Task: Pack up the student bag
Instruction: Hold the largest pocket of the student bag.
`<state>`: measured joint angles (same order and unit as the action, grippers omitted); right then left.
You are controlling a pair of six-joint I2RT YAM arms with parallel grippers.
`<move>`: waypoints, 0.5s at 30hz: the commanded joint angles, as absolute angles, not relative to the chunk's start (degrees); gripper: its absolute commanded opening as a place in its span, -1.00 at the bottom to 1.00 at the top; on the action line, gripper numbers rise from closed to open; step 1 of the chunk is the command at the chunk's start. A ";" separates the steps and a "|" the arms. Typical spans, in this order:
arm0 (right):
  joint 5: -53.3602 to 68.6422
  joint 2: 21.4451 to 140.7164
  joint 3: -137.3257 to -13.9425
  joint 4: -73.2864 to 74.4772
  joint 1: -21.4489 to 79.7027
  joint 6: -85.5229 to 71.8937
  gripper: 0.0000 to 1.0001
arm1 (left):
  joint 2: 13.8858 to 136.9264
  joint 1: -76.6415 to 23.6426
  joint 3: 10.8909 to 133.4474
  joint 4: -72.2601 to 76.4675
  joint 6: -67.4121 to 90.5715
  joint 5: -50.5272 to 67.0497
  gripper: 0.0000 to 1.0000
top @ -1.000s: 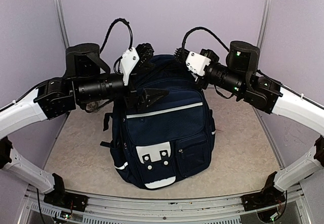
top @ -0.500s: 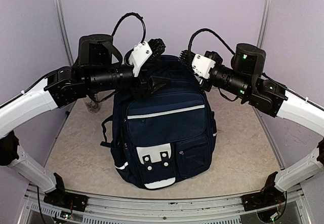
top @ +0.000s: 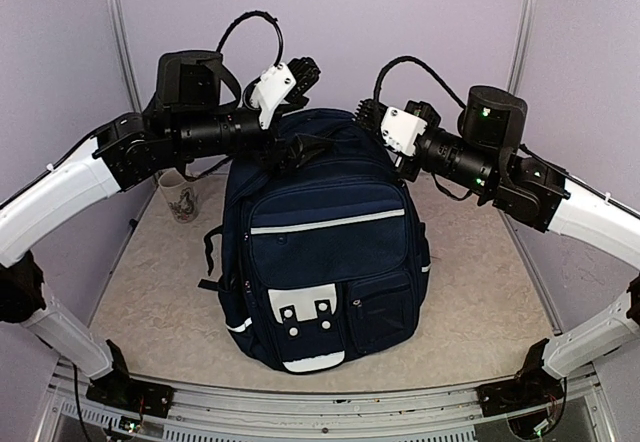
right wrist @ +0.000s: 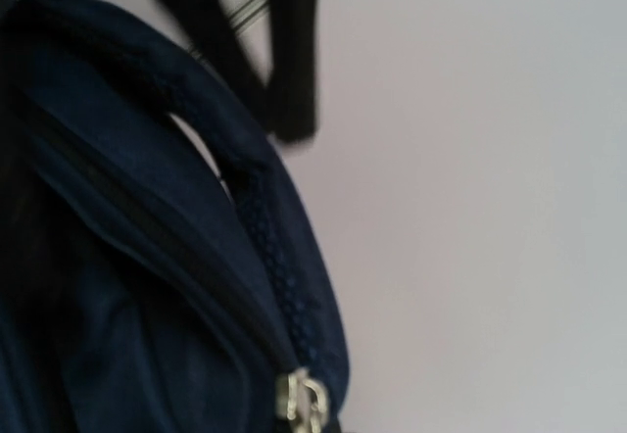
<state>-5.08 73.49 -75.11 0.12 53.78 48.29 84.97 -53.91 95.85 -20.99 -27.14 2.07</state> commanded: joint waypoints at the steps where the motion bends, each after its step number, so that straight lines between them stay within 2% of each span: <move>1: -4.63 71.01 -76.35 -7.33 54.33 46.53 -1.00 | 86.95 -53.61 96.30 -23.13 -27.20 6.98 0.75; 4: -4.84 71.20 -76.32 -7.43 54.32 46.75 -1.00 | 87.62 -53.85 96.47 -23.34 -27.03 8.28 0.74; 5: -4.79 71.19 -76.27 -7.40 54.36 46.76 -1.00 | 87.96 -53.86 96.61 -23.30 -27.02 7.55 0.61; 6: -4.79 71.19 -76.26 -7.41 54.32 46.75 -1.00 | 88.31 -53.88 96.86 -23.30 -26.99 6.10 0.39; 7: -4.80 71.15 -76.10 -7.39 54.32 46.73 -1.00 | 88.60 -53.80 97.05 -23.37 -26.91 5.52 0.01; 9: -5.69 70.67 -75.64 -7.54 54.39 46.52 -1.00 | 88.45 -53.62 97.33 -22.93 -26.39 4.95 -0.90; 10: -6.60 70.28 -75.30 -7.74 54.38 46.52 -1.00 | 87.92 -53.55 96.98 -22.22 -25.94 4.88 -1.00; 15: -15.31 65.30 -68.41 -12.28 54.05 47.19 -1.00 | 82.98 -53.32 93.35 -18.29 -25.02 0.65 -1.00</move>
